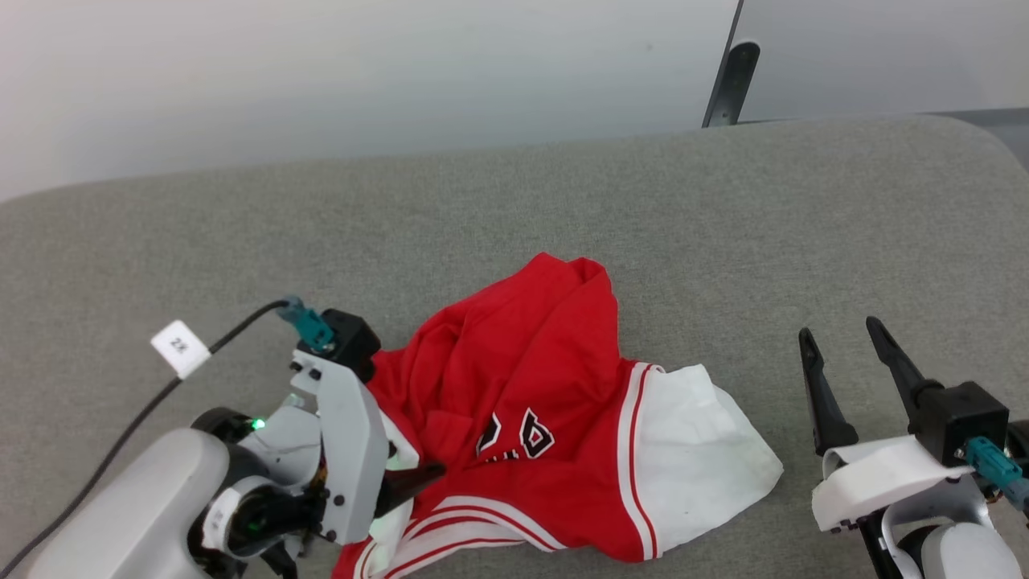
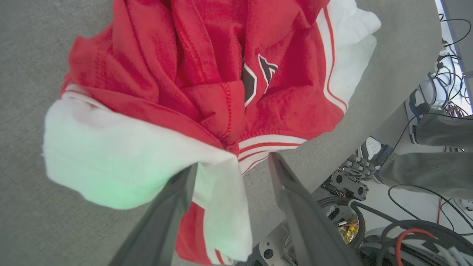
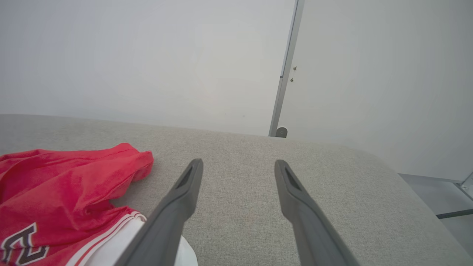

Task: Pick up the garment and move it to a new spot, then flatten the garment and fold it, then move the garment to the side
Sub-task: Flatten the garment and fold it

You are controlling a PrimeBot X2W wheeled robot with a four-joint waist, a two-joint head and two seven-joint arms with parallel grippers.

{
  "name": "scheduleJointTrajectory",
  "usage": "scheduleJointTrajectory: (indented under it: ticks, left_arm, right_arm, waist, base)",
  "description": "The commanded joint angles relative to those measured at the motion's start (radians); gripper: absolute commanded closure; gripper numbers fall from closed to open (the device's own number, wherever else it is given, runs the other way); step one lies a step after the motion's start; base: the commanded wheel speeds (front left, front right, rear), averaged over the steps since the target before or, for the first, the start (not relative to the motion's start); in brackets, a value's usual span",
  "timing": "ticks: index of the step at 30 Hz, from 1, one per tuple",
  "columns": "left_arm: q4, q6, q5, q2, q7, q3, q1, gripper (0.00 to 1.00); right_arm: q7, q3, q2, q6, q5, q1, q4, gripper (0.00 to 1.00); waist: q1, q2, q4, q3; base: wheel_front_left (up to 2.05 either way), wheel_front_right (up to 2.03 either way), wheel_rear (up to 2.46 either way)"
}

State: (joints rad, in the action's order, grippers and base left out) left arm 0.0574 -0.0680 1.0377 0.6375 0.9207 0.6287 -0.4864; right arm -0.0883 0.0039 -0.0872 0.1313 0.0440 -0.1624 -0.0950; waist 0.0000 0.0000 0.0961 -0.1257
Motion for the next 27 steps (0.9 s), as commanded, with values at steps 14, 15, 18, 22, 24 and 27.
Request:
scheduleJointTrajectory:
  ticks: [14,15,18,22,24,27]
  left_arm:
    - [0.019,-0.010,-0.006,0.075,-0.107,-0.096,0.044,0.00]
    - [0.013,-0.006,-0.010,0.078,-0.122,-0.104,0.045,0.00]
    - [-0.007,0.008,-0.019,0.085,-0.157,-0.117,0.051,0.00]
    - [-0.049,0.022,-0.006,0.092,-0.196,-0.143,0.058,0.00]
    - [-0.065,0.040,-0.026,0.107,-0.220,-0.147,0.053,0.00]
    - [-0.105,0.052,-0.017,0.103,-0.243,-0.156,0.062,0.00]
  right_arm:
    - [-0.068,-0.015,-0.002,-0.001,-0.009,0.096,0.039,0.00]
    - [-0.069,-0.016,-0.001,-0.001,-0.010,0.103,0.042,0.00]
    - [-0.067,-0.018,0.002,-0.001,-0.011,0.124,0.048,0.00]
    - [-0.058,-0.024,0.007,-0.001,-0.013,0.140,0.059,0.00]
    - [-0.056,-0.027,0.009,-0.001,-0.013,0.143,0.066,0.00]
    - [-0.054,-0.033,0.011,-0.001,-0.013,0.145,0.071,0.00]
  waist:
    - [0.0000,0.0000,-0.008,0.081]
    - [0.0000,0.0000,-0.007,0.083]
    - [0.0000,0.0000,-0.005,0.087]
    - [0.0000,0.0000,0.001,0.089]
    - [0.0000,0.0000,0.004,0.086]
    - [0.0000,0.0000,0.008,0.082]
  base:
    - [0.00,0.00,0.00]
    - [0.00,0.00,0.00]
    - [0.00,0.00,0.00]
    - [0.00,0.00,0.00]
    - [0.00,0.00,0.00]
    - [0.00,0.00,0.00]
